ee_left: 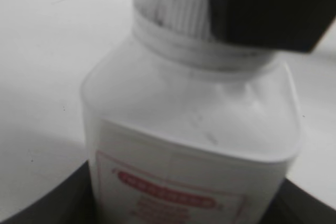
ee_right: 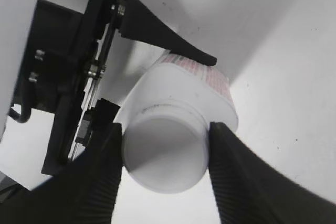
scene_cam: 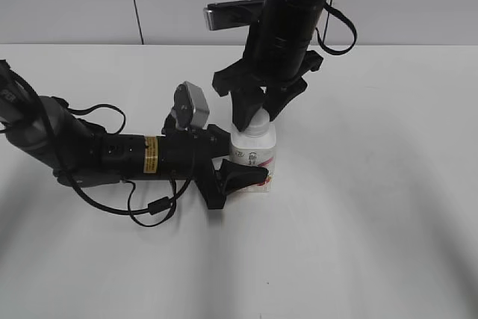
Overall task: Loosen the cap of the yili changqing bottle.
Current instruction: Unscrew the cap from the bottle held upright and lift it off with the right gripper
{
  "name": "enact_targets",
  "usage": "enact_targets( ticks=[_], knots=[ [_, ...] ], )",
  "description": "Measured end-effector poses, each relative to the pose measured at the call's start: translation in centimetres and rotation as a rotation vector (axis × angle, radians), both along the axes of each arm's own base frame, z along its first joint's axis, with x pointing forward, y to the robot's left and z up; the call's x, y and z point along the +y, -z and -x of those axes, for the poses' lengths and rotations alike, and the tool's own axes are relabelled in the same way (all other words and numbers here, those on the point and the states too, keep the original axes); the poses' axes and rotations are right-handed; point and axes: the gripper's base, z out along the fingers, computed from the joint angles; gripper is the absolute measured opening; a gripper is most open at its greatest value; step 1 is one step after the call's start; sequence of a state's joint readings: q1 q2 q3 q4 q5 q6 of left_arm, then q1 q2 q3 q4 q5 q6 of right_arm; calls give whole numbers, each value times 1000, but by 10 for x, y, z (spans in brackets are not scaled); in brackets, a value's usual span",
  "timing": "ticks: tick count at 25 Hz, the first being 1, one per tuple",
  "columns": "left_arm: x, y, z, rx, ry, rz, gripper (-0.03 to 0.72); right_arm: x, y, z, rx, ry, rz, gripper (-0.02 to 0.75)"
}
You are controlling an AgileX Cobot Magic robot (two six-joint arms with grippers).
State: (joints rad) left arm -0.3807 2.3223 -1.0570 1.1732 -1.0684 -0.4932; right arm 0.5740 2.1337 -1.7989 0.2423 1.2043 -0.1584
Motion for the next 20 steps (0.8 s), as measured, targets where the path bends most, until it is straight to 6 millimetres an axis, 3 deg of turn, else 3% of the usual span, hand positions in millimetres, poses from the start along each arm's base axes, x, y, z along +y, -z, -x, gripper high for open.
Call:
enact_targets(
  ticks=[20],
  knots=[
    [0,0,0,-12,16,-2,427,1,0,1,-155,-609,-25,396]
  ],
)
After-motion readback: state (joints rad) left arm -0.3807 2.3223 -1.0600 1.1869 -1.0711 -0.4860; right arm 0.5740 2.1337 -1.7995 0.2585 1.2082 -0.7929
